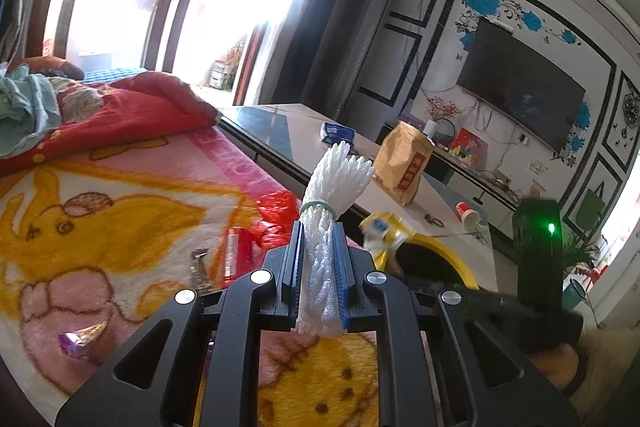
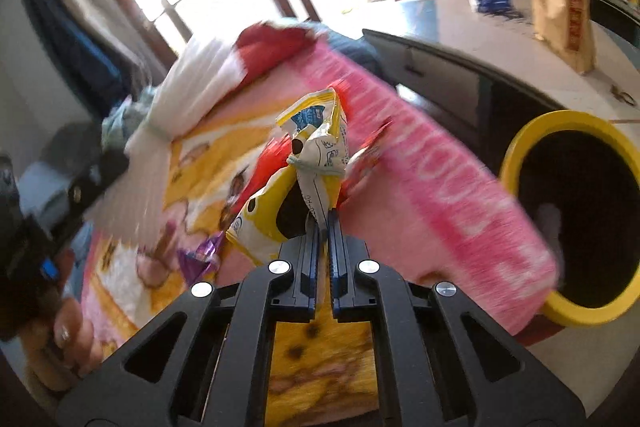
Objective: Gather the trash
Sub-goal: 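Lift the foam net and snack wrapper and carry them over the yellow-rimmed bin with both tools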
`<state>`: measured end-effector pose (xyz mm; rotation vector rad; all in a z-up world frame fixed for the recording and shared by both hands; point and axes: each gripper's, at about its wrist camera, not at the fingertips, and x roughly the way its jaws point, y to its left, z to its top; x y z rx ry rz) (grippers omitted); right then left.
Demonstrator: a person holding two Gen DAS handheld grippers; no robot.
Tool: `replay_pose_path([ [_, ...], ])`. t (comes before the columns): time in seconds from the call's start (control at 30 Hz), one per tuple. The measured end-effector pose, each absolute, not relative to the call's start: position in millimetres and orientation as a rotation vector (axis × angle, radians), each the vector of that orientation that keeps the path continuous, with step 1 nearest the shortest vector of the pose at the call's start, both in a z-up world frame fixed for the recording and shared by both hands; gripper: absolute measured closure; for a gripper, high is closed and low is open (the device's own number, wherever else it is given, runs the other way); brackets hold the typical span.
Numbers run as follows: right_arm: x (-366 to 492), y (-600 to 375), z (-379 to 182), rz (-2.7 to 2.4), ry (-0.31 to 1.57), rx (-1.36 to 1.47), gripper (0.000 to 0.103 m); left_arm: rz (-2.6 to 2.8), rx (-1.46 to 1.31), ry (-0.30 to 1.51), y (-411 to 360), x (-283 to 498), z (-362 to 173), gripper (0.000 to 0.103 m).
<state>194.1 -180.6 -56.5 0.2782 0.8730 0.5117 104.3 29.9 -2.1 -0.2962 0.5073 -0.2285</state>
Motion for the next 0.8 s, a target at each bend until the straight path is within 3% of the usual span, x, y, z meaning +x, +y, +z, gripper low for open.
replay_pose_path([
  [0.8, 219.4, -298.8, -41.9, 0.216, 0.741, 0.400, 0.101, -0.385, -0.192, 0.543, -45.5, 125.9, -12.2, 0.089],
])
